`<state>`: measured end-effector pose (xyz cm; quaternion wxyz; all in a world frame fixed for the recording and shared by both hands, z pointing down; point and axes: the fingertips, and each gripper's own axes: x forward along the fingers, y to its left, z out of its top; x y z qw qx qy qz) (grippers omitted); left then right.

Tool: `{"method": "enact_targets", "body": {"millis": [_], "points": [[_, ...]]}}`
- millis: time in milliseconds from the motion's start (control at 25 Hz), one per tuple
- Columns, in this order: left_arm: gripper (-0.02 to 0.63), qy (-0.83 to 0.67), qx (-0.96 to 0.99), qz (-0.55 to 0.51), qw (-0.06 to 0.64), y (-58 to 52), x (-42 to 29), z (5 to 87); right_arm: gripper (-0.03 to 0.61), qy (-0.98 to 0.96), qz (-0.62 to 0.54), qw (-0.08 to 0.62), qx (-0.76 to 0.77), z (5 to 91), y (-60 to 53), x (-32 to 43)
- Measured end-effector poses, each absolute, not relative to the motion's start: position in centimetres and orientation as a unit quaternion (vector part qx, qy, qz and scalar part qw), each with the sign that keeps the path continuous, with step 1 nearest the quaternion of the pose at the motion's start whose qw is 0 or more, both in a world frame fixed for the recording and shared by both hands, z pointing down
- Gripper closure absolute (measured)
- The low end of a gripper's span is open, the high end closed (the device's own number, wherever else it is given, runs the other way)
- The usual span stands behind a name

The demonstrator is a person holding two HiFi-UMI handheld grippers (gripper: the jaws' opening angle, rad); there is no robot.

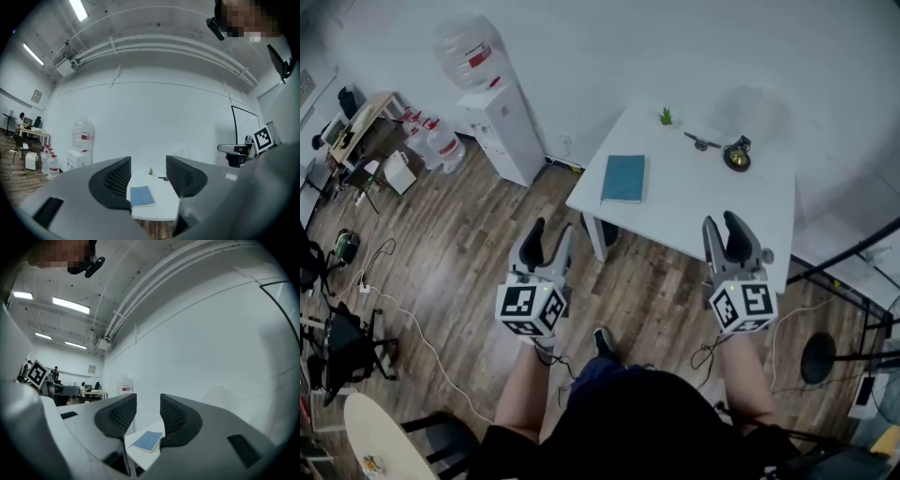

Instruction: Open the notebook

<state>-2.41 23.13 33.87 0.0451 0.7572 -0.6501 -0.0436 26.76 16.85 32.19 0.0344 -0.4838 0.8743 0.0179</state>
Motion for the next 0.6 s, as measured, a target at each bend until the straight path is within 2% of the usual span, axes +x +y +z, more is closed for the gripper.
{"method": "enact_targets", "body": {"millis": [600], "points": [[0.385,-0.584,0.803,-0.048,0.11,10.2,-11.2,40.2,0.426,0.844,-0.015,-0.016,-0.535,35.8,8.4,17.6]]}}
